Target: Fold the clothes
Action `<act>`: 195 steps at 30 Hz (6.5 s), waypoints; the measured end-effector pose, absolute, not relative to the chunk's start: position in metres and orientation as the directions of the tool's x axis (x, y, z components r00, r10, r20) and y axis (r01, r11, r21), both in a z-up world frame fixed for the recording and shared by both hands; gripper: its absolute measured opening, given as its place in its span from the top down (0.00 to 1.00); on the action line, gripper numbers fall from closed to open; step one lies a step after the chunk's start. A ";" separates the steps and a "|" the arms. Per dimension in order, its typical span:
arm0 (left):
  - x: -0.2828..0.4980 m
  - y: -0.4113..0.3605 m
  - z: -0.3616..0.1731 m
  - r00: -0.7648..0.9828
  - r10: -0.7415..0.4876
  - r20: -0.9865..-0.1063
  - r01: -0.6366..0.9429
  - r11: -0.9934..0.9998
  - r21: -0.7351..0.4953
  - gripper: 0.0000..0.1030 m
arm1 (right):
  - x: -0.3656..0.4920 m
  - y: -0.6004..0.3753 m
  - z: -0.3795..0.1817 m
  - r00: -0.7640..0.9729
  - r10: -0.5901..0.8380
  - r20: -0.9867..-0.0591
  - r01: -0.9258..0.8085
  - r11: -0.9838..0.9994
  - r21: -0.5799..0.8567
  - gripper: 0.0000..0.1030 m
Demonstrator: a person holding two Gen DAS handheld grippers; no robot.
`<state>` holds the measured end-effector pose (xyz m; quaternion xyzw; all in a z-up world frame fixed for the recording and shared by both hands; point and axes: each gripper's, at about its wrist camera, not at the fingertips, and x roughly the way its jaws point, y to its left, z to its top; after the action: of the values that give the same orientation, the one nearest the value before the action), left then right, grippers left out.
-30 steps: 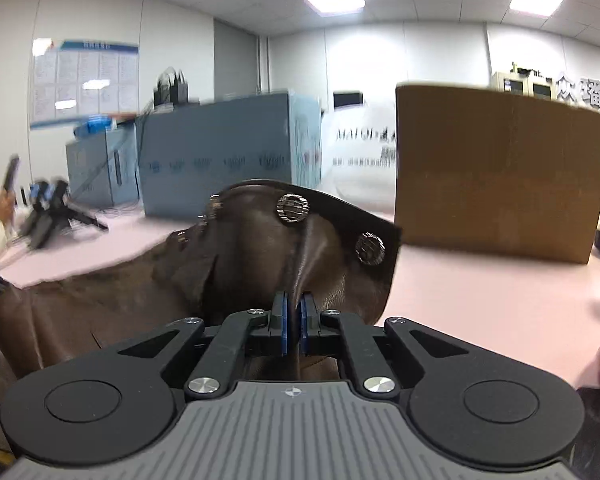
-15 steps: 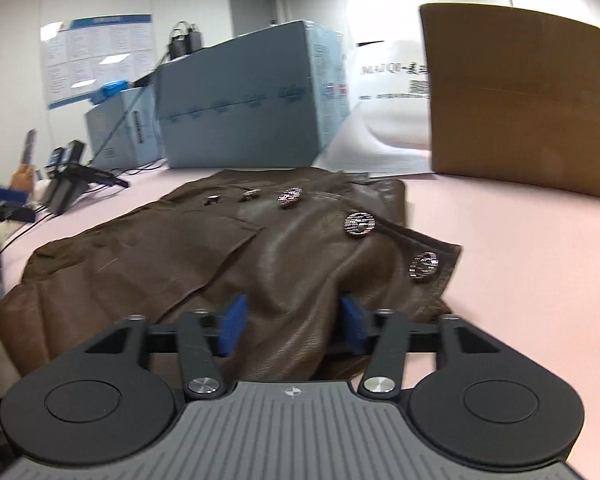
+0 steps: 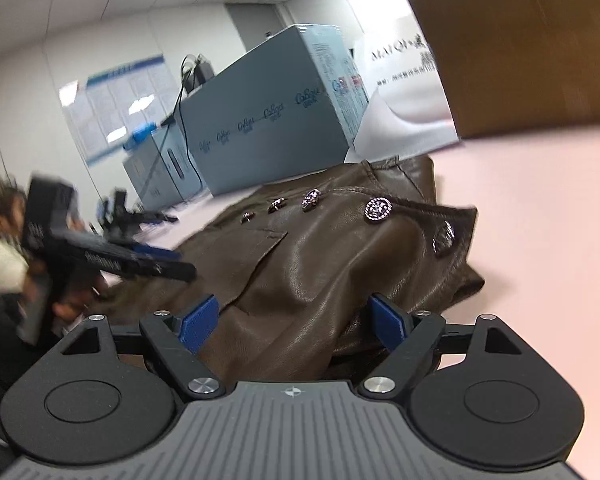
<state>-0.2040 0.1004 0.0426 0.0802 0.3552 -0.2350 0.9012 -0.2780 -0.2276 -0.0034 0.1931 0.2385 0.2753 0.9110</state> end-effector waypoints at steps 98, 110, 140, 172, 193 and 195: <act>-0.183 0.247 0.060 0.735 -0.129 -0.665 -0.009 0.980 -0.201 0.64 | -0.287 -0.249 -0.003 0.849 0.455 -0.270 -0.220 0.768 0.602 0.00; -0.264 0.193 0.089 0.779 -0.273 -0.565 0.317 0.948 -0.021 0.22 | -0.260 -0.182 0.013 0.818 0.231 -0.527 -0.150 0.970 0.193 0.60; -0.278 0.169 0.036 0.700 -0.311 -0.643 0.370 0.928 -0.046 0.21 | -0.321 -0.158 0.037 0.714 0.561 -0.418 -0.463 0.827 0.319 0.25; -0.305 0.183 0.057 0.751 -0.260 -0.607 0.305 0.952 -0.031 0.21 | -0.350 -0.121 0.014 0.435 0.763 -0.478 -0.685 0.625 0.375 0.78; -0.245 0.131 0.022 0.716 -0.377 -0.587 0.422 0.904 -0.067 0.15 | -0.304 -0.198 0.077 0.846 0.448 -0.290 -0.410 0.893 0.184 0.41; -0.247 0.129 0.017 0.730 -0.379 -0.569 0.437 0.899 -0.037 0.13 | -0.255 -0.202 0.072 0.847 0.406 -0.342 -0.334 0.909 0.251 0.41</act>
<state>-0.2473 0.1288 0.0171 0.0497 0.2948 -0.2197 0.9286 -0.2552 -0.2019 0.0724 0.0911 0.1972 0.1935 0.9568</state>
